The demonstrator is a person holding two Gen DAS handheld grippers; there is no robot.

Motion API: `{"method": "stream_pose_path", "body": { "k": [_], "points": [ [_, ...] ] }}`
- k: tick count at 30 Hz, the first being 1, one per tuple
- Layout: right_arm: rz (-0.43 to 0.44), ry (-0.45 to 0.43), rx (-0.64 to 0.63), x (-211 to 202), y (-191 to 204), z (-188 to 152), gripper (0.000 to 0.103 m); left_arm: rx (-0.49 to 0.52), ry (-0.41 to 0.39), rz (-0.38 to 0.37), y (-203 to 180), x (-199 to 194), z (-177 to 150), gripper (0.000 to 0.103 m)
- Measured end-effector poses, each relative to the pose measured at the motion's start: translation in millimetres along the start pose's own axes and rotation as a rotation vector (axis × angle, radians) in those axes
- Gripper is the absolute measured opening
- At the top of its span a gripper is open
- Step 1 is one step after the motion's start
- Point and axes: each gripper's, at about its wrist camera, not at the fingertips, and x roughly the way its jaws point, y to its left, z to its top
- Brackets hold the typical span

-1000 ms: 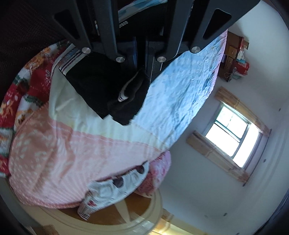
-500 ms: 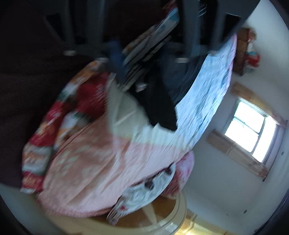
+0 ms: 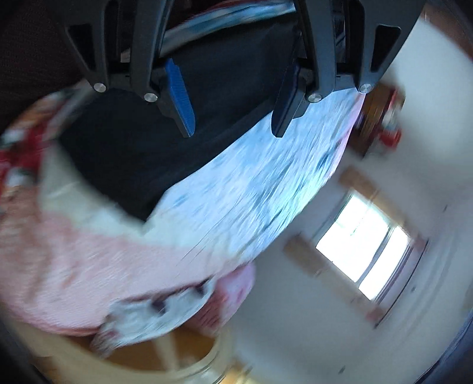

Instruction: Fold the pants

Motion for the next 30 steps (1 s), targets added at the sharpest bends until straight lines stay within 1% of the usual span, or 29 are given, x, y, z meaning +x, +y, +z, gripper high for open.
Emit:
{"method": "stream_pose_path", "body": {
  "k": [1, 2, 3, 4, 5, 6, 8, 9, 10, 11, 12, 14, 15, 16, 18, 20, 22, 23, 25, 28, 30],
  "points": [
    [0.007, 0.043, 0.003, 11.5, -0.9, -6.2, 0.056, -0.013, 0.022, 0.009, 4.5, 4.8, -4.9, 0.061],
    [0.004, 0.067, 0.007, 18.4, -3.7, -9.6, 0.056, -0.022, 0.039, 0.01, 6.8, 8.8, -9.0, 0.061],
    [-0.023, 0.087, 0.012, 25.1, -9.1, -14.1, 0.056, -0.022, 0.045, 0.012, 7.9, 11.1, -13.7, 0.061],
    [-0.068, 0.106, 0.022, 28.1, -17.0, -19.4, 0.056, -0.011, 0.037, 0.016, 6.5, 11.1, -16.4, 0.061],
    [-0.036, 0.097, 0.026, 27.0, -22.1, -21.5, 0.056, 0.004, 0.032, 0.024, 4.3, 10.4, -17.7, 0.062],
    [-0.026, 0.093, 0.037, 24.0, -24.1, -20.8, 0.056, 0.012, 0.035, 0.03, 2.5, 9.8, -16.3, 0.062],
    [-0.036, 0.091, 0.055, 20.6, -24.3, -17.1, 0.056, -0.001, 0.027, 0.026, 4.2, 8.1, -12.0, 0.062],
    [-0.042, 0.082, 0.049, 20.6, -20.9, -15.4, 0.056, -0.01, 0.01, 0.03, 6.8, 5.5, -7.6, 0.062],
    [-0.05, 0.079, 0.035, 24.4, -16.9, -13.2, 0.056, -0.012, -0.001, 0.036, 12.1, 3.7, -7.0, 0.064],
    [-0.045, 0.086, 0.016, 27.4, -11.1, -12.4, 0.056, -0.013, -0.007, 0.053, 15.1, 3.3, -4.5, 0.072],
    [-0.033, 0.09, 0.006, 31.6, -5.5, -12.8, 0.056, -0.016, -0.004, 0.092, 20.9, 4.6, -1.1, 0.074],
    [-0.005, 0.106, -0.013, 44.2, 8.6, -12.8, 0.056, -0.048, 0.025, 0.122, 32.1, 10.4, 1.9, 0.076],
    [-0.006, 0.122, -0.023, 54.6, 12.8, -11.0, 0.056, -0.084, 0.041, 0.099, 39.1, 14.2, 1.5, 0.076],
    [-0.027, 0.15, -0.035, 65.6, 14.9, -14.5, 0.056, -0.11, 0.043, 0.074, 42.4, 13.5, -1.1, 0.076],
    [-0.076, 0.186, -0.04, 78.9, 11.6, -24.2, 0.056, -0.123, 0.043, 0.075, 44.9, 11.8, -2.0, 0.076],
    [-0.059, 0.163, -0.048, 79.6, 11.8, -22.3, 0.056, -0.111, 0.032, 0.085, 40.2, 7.0, -1.8, 0.076],
    [-0.032, 0.155, -0.032, 68.8, 10.9, -19.8, 0.056, -0.108, 0.002, 0.058, 30.8, -1.2, -1.0, 0.076],
    [-0.02, 0.116, -0.022, 55.4, 7.1, -17.5, 0.056, -0.104, -0.01, 0.045, 25.7, -3.5, -1.3, 0.076],
    [-0.061, 0.017, 0.001, 23.9, -3.8, -11.7, 0.056, -0.08, -0.029, 0.02, 13.9, -2.1, 1.0, 0.076],
    [-0.108, -0.148, 0.143, -32.5, -41.6, -4.5, 0.056, -0.034, -0.014, -0.005, 2.0, 11.4, 7.4, 0.076],
    [-0.158, -0.215, 0.211, -55.0, -60.4, -2.9, 0.056, -0.01, 0.0, -0.011, -5.3, 22.6, 15.6, 0.076]
  ]
}}
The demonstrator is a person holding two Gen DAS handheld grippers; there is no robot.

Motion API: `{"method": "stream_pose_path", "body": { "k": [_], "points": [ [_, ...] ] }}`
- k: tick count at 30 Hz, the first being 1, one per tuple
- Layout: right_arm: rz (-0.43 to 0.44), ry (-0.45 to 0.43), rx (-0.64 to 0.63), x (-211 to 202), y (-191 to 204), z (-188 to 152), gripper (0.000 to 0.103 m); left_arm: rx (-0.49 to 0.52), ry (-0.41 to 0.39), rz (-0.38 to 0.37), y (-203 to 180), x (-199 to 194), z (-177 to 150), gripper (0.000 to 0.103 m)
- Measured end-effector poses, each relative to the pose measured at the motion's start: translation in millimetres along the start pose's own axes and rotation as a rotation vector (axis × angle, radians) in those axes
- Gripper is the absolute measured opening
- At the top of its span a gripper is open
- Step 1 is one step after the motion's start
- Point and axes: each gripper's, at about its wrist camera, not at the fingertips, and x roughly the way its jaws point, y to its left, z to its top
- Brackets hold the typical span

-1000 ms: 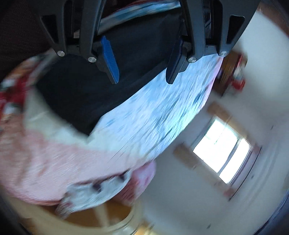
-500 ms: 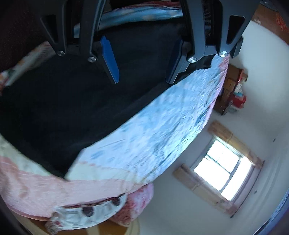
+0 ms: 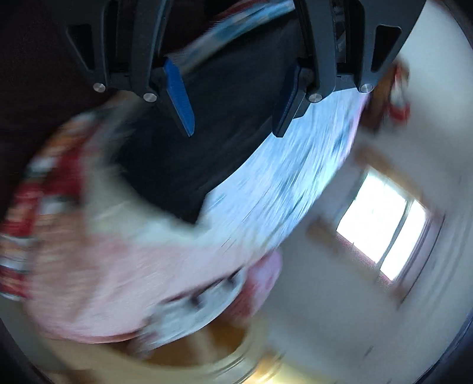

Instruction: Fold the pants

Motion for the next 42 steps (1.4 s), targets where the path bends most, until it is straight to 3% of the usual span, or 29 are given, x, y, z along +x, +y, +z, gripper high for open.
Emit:
{"method": "stream_pose_path", "body": {
  "k": [2, 5, 9, 11, 19, 20, 22, 29, 36, 42],
  "points": [
    [-0.049, -0.017, 0.09, -7.7, -24.3, 5.2, 0.056, 0.028, 0.011, -0.011, -6.7, 8.0, 7.2, 0.076],
    [0.007, 0.049, 0.162, -1.3, -38.6, -0.1, 0.056, 0.037, 0.025, -0.011, -12.2, 16.3, 17.2, 0.076],
    [0.055, 0.112, 0.162, 19.1, -32.1, -12.1, 0.056, 0.038, 0.036, -0.004, -11.6, 18.4, 15.2, 0.076],
    [0.033, 0.148, 0.155, 32.3, -28.5, -17.9, 0.056, 0.027, 0.045, -0.004, -14.1, 23.8, 14.7, 0.076],
    [0.028, 0.112, 0.182, 39.9, -34.2, -21.9, 0.055, 0.032, 0.052, 0.007, -14.8, 26.9, 6.7, 0.077],
    [0.028, 0.109, 0.165, 34.5, -32.4, -22.6, 0.043, 0.035, 0.052, 0.008, -16.3, 27.5, 6.8, 0.079],
    [0.001, 0.096, 0.111, 28.1, -22.9, -21.6, 0.028, 0.038, 0.049, 0.012, -19.5, 29.7, 6.8, 0.081],
    [0.03, 0.096, 0.081, 37.9, -20.6, -19.3, 0.01, 0.017, 0.052, 0.005, -18.9, 25.3, 6.9, 0.084],
    [0.127, 0.086, -0.2, 21.1, 68.5, -35.4, 0.009, -0.115, -0.01, -0.002, 15.1, -12.6, -2.4, 0.084],
    [0.232, 0.178, -0.455, 35.9, 177.5, -96.5, 0.009, -0.244, -0.106, 0.069, 62.5, -72.3, -23.8, 0.084]
  ]
}}
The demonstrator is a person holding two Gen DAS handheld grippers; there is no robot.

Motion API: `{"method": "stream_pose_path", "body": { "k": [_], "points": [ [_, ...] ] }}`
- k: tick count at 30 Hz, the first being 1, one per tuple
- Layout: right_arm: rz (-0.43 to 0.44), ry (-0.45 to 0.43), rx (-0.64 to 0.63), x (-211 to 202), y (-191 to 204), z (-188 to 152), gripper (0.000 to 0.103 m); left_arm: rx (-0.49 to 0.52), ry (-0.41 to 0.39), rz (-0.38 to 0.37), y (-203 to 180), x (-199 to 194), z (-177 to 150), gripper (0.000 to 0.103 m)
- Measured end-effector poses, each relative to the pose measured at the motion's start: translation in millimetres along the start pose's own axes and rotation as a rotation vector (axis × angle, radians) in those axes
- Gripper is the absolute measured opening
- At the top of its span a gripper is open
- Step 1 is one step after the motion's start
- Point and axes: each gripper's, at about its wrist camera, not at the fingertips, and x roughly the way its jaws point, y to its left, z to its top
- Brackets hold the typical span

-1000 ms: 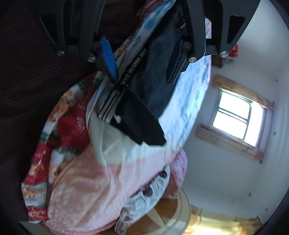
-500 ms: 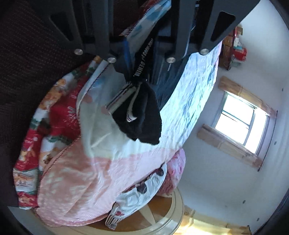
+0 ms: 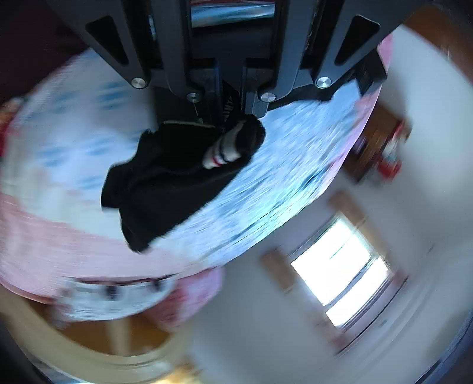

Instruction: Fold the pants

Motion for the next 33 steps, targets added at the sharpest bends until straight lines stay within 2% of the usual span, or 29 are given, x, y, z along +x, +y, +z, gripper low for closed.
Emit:
{"method": "stream_pose_path", "body": {
  "k": [5, 7, 8, 9, 12, 13, 14, 15, 16, 17, 20, 24, 28, 30, 31, 33],
  "points": [
    [0.07, 0.137, -0.197, 68.8, 80.9, -43.9, 0.009, -0.123, -0.073, 0.103, 60.3, -55.0, -19.3, 0.084],
    [0.055, 0.215, -0.266, 100.7, 96.4, -66.9, 0.009, -0.17, -0.084, 0.13, 76.8, -64.2, -25.1, 0.084],
    [0.065, 0.287, -0.301, 119.6, 102.2, -82.4, 0.009, -0.19, -0.082, 0.134, 83.9, -67.1, -29.2, 0.084],
    [0.076, 0.324, -0.315, 130.3, 105.0, -93.6, 0.01, -0.209, -0.076, 0.131, 89.8, -68.8, -33.7, 0.084],
    [0.047, 0.444, -0.359, 157.9, 109.4, -118.3, 0.013, -0.208, -0.061, 0.117, 88.3, -62.7, -39.0, 0.084],
    [0.039, 0.469, -0.364, 163.0, 106.0, -118.5, 0.018, -0.2, -0.056, 0.106, 85.9, -59.3, -38.7, 0.084],
    [0.049, 0.477, -0.364, 160.0, 105.7, -120.7, 0.029, -0.193, -0.051, 0.094, 82.6, -55.0, -38.1, 0.084],
    [0.071, 0.477, -0.37, 154.3, 107.7, -122.6, 0.037, -0.186, -0.041, 0.073, 79.0, -48.1, -36.4, 0.084],
    [0.09, 0.474, -0.383, 147.8, 107.3, -121.5, 0.054, -0.186, -0.032, 0.059, 79.0, -44.7, -35.3, 0.084],
    [0.103, 0.461, -0.399, 141.8, 105.9, -117.4, 0.064, -0.187, -0.023, 0.048, 78.6, -43.8, -34.1, 0.084],
    [0.114, 0.404, -0.455, 117.4, 102.5, -110.0, 0.065, -0.209, 0.005, -0.006, 75.1, -32.3, -31.7, 0.084],
    [0.094, 0.339, -0.436, 93.1, 87.3, -100.8, 0.065, -0.22, 0.044, -0.06, 62.9, -19.7, -27.8, 0.084],
    [0.076, 0.275, -0.316, 75.0, 58.3, -88.4, 0.065, -0.194, 0.102, 0.039, 59.6, -5.2, -27.4, 0.086],
    [0.076, 0.244, -0.248, 76.4, 45.6, -81.6, 0.065, -0.183, 0.099, 0.055, 57.0, -1.4, -27.1, 0.084],
    [0.077, 0.239, -0.217, 77.3, 40.2, -79.2, 0.065, -0.172, 0.103, 0.068, 55.5, -0.6, -25.8, 0.081],
    [0.082, 0.234, -0.169, 78.6, 32.8, -75.8, 0.065, -0.145, 0.107, 0.096, 51.8, 1.3, -23.8, 0.056]
  ]
}}
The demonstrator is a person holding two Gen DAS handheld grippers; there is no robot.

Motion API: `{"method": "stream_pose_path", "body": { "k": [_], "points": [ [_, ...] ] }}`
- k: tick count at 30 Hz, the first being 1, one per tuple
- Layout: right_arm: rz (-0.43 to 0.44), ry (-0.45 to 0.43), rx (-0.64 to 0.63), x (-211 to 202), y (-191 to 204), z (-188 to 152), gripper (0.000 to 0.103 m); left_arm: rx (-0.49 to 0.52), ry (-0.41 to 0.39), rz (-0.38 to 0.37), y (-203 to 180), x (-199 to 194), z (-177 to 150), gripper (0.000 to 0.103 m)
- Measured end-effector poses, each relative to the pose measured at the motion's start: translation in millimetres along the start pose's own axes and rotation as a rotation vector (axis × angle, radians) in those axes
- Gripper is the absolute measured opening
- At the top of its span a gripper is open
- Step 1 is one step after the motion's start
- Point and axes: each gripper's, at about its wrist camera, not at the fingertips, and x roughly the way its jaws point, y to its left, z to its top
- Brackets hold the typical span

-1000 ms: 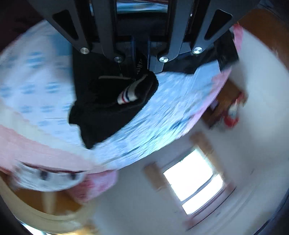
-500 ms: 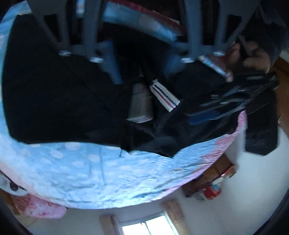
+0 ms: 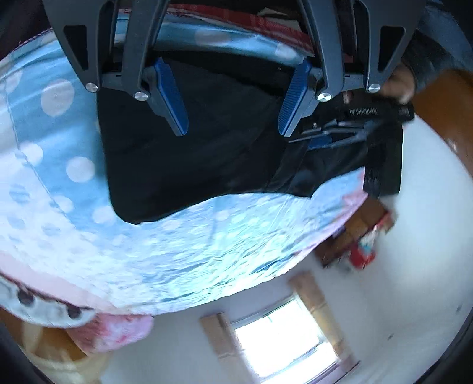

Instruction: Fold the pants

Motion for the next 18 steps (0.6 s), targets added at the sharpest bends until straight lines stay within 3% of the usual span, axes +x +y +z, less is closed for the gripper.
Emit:
{"method": "stream_pose_path", "body": {
  "k": [1, 2, 4, 11, 15, 18],
  "points": [
    [0.0, -0.001, 0.006, 1.2, -1.1, 0.7, 0.065, 0.004, 0.008, 0.005, -1.4, 1.8, 0.2, 0.032],
    [0.0, -0.004, 0.009, 1.0, -2.2, 1.1, 0.065, 0.008, 0.025, 0.0, -2.9, 4.3, -0.8, 0.021],
    [-0.007, -0.013, 0.009, -0.9, -3.9, 0.9, 0.065, 0.023, 0.021, 0.006, -5.9, 3.7, -3.0, 0.013],
    [-0.018, -0.081, 0.058, -12.9, -14.9, 5.0, 0.065, -0.007, -0.061, 0.034, 7.1, -30.9, -6.3, 0.01],
    [-0.02, -0.083, 0.042, -11.7, -12.8, 5.1, 0.065, -0.076, -0.022, 0.099, 36.4, -37.1, -20.1, 0.01],
    [-0.036, -0.059, 0.029, -2.1, -11.6, 1.6, 0.065, -0.108, -0.02, 0.09, 45.4, -36.8, -27.5, 0.01]
  ]
}}
